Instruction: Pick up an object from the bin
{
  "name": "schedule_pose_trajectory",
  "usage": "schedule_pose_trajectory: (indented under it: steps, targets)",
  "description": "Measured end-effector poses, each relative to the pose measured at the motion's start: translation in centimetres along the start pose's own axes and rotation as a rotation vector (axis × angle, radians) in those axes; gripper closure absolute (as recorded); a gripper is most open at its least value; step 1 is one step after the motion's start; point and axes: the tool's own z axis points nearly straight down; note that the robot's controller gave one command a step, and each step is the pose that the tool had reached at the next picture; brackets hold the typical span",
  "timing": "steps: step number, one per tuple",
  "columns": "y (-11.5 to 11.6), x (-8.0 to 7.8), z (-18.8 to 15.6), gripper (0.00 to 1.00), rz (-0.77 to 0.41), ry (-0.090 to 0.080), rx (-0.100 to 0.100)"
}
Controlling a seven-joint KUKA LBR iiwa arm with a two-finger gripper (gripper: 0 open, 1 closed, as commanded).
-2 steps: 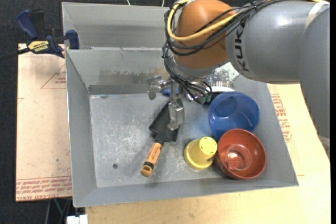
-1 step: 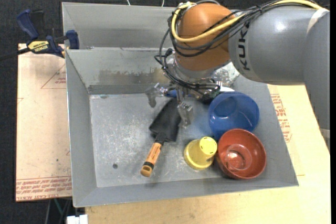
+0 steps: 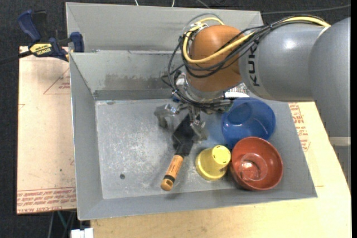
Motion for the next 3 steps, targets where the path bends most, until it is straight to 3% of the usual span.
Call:
schedule_pose_trajectory:
  steps: [1, 2, 3]
  targets:
    - [-1.9, -0.3, -0.1, 1.0, -0.243, -0.001, -0.002]
    - [-1.9, -0.3, -0.1, 1.0, -0.243, -0.001, -0.002]
    - [-1.7, -0.2, -3.8, 1.0, -0.241, 0.002, -0.01]
